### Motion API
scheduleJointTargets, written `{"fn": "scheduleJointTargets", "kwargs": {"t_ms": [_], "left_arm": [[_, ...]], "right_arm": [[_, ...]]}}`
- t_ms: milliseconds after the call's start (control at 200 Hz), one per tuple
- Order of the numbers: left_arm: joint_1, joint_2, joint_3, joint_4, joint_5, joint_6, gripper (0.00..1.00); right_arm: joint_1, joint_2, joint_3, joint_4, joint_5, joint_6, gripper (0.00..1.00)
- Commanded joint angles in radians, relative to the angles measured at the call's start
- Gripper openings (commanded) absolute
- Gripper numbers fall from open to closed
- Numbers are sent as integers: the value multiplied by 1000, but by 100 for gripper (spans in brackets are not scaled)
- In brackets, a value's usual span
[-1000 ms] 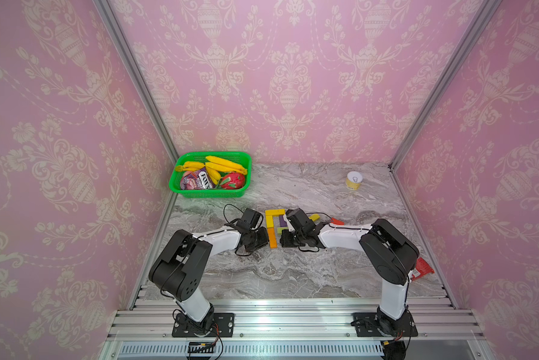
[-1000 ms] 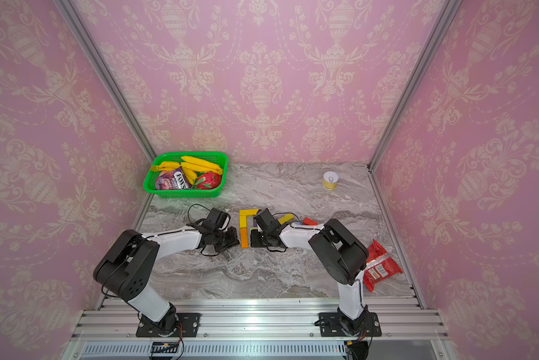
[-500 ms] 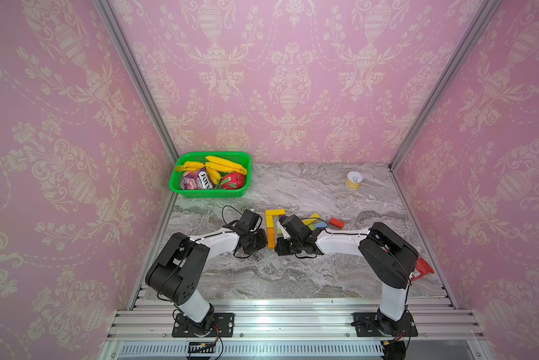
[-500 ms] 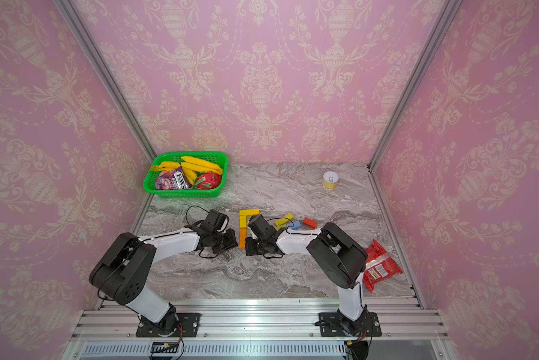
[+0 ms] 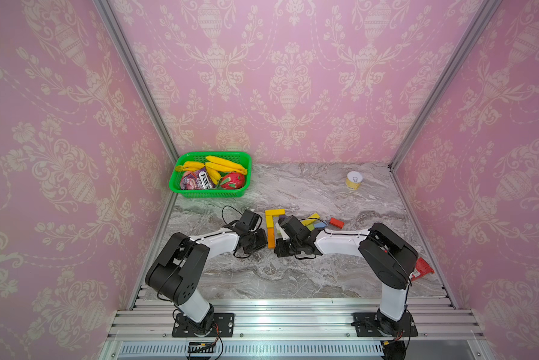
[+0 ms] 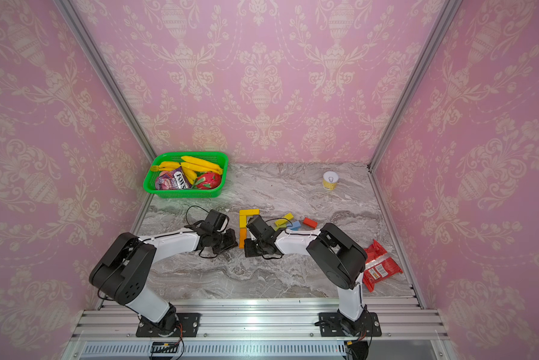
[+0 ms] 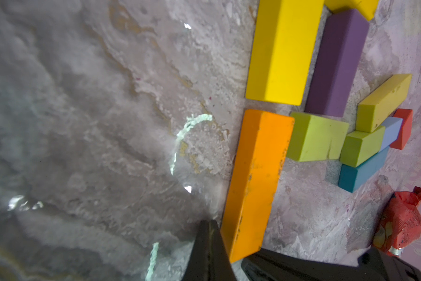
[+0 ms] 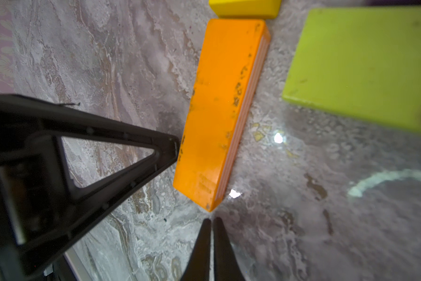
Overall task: Assemble the letter p with building blocks
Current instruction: Assemble the building block at the center of the board.
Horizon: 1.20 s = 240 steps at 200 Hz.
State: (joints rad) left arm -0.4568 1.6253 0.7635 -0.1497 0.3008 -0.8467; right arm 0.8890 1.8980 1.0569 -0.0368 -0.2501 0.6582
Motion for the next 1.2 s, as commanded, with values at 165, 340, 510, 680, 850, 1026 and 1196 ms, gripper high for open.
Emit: {"fn": "scheduleJointTargets", "kwargs": {"t_ms": [165, 340, 510, 680, 850, 1026, 1196], "left_arm": [[-11, 61, 34, -11, 0, 31, 0], [-11, 49, 24, -14, -15, 23, 0], [-10, 47, 26, -24, -23, 28, 0], [-11, 60, 37, -19, -20, 25, 0], [-9, 64, 45, -24, -20, 29, 0], [-11, 74, 49, -22, -17, 31, 0], [-10, 70, 46, -22, -22, 26, 0]], "right_arm": [[12, 50, 19, -124, 11, -22, 9], [12, 74, 50, -134, 6, -31, 9], [13, 89, 66, -138, 2, -34, 10], [12, 95, 71, -142, 3, -34, 10], [10, 96, 71, -143, 5, -34, 9], [10, 105, 71, -143, 5, -32, 9], [8, 105, 71, -143, 7, -32, 10]]}}
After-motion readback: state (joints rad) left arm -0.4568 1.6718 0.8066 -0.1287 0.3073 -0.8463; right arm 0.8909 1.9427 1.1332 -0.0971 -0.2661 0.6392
